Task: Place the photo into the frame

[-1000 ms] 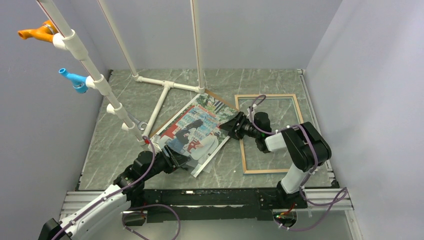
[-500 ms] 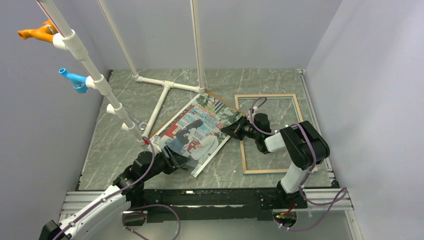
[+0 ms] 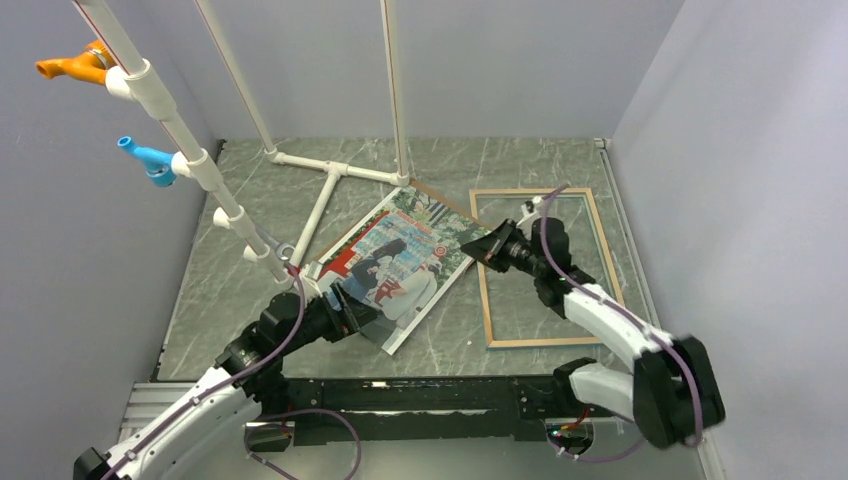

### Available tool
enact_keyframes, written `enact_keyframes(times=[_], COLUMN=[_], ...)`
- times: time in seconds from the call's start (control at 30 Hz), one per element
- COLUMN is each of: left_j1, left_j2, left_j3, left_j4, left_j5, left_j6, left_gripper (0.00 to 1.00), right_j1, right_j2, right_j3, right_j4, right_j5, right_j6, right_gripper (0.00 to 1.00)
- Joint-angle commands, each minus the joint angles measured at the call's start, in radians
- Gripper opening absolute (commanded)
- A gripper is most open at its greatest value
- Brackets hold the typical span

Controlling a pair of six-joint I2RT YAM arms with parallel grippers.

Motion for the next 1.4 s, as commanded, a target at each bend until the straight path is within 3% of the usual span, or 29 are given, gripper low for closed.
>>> enact_keyframes(times=[0.0, 0.13, 0.27, 0.37, 0.53, 0.8, 0.97, 1.13, 1.37], left_j1=[0.0, -0.007, -0.036, -0.092, -0.235, -0.462, -0.541, -0.563, -0.562], left_j2=[0.073, 0.197, 0.346, 0.479, 0.766, 1.233, 1.461, 1.596, 1.688], left_j3=[0.113, 0.184, 0.279, 0.387, 0.611, 1.028, 1.221, 1.299, 1.272], left_j4=[-0.031, -0.031, -0.027, -0.081, -0.222, -0.41, -0.549, -0.657, -0.727], left_j5=[0.03, 0.059, 0.066, 0.014, -0.14, -0.511, -0.743, -0.894, -1.022], left_j6=[0.126, 0.207, 0.274, 0.336, 0.427, 0.548, 0.553, 0.515, 0.453], left_gripper=[0.86, 0.89, 0.93, 0.99, 0.99, 0.95, 0.91, 0.88, 0.83], right_j1=[-0.014, -0.021, -0.023, -0.024, -0.023, -0.023, -0.02, -0.021, -0.021], right_j2=[-0.253, -0.418, -0.48, -0.492, -0.518, -0.578, -0.591, -0.602, -0.601], right_j3=[0.142, 0.279, 0.446, 0.574, 0.751, 0.843, 0.888, 0.887, 0.88], right_j4=[-0.435, -0.689, -0.854, -0.98, -1.137, -1.228, -1.29, -1.301, -1.302], right_j5=[0.185, 0.352, 0.458, 0.56, 0.698, 0.789, 0.833, 0.839, 0.823], right_j6=[-0.162, -0.233, -0.305, -0.365, -0.448, -0.461, -0.479, -0.481, -0.478], right_gripper=[0.0, 0.0, 0.0, 0.0, 0.0, 0.0, 0.0, 0.0, 0.0])
